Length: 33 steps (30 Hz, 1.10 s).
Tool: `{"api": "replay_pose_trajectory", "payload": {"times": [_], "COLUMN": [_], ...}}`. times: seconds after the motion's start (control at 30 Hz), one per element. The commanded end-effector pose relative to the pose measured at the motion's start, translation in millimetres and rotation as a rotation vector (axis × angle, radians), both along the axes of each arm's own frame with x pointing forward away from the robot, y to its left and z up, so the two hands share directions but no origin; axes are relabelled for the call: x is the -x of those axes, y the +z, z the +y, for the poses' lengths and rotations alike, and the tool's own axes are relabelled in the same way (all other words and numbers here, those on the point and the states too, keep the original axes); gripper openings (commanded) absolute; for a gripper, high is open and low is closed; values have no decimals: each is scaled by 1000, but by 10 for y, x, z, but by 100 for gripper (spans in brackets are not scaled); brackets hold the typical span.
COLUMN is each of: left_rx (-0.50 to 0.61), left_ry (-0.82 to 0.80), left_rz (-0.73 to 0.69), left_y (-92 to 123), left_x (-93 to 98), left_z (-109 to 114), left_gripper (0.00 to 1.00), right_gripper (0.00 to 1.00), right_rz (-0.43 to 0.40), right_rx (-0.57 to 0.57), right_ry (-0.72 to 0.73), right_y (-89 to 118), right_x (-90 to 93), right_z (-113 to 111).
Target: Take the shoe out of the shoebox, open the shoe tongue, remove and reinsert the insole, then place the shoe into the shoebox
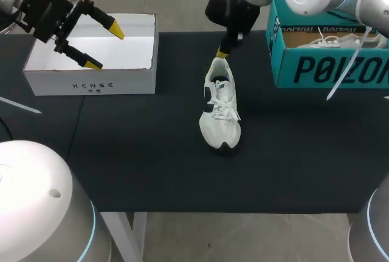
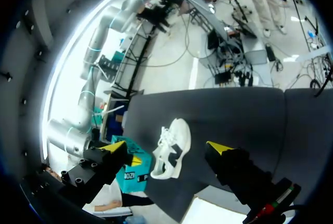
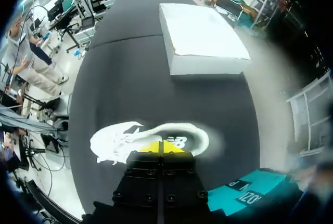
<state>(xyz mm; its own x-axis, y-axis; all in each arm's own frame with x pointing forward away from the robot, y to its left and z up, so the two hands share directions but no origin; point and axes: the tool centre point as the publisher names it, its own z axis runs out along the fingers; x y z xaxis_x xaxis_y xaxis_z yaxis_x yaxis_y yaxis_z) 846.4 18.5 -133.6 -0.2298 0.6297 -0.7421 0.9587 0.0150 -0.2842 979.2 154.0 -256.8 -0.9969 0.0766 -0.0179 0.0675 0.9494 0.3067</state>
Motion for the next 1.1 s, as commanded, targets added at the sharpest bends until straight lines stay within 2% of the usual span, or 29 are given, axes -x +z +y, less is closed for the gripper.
{"api": "replay_pose_trajectory", "payload": {"times": [0.03,0.17,0.3,0.33,0.37,0.6,0.77,1.1], "left_rx": [-3,-3,-3,-3,-3,-3,-3,-3], "left_ry": [-2,-2,-2,-2,-2,-2,-2,-2], "left_rz": [0,0,0,0,0,0,0,0], "left_y": [3,3,3,3,3,3,3,3], "left_x": [-6,-6,-6,-6,-6,-6,-6,-6], "left_z": [1,1,1,1,1,1,1,1], "left_gripper": [100,100,100,100,100,100,100,100], "right_gripper": [0,0,20,28,30,28,38,46], "right_rz": [39,56,60,60,63,70,62,55], "right_rx": [260,266,291,288,296,301,287,287], "right_ry": [396,399,369,357,345,242,210,118], "right_y": [-65,-134,-185,-194,-202,-285,-360,-620], "right_x": [-255,-399,-518,-548,-567,-683,-701,-715], "right_z": [79,66,52,41,33,-62,-67,-63]}}
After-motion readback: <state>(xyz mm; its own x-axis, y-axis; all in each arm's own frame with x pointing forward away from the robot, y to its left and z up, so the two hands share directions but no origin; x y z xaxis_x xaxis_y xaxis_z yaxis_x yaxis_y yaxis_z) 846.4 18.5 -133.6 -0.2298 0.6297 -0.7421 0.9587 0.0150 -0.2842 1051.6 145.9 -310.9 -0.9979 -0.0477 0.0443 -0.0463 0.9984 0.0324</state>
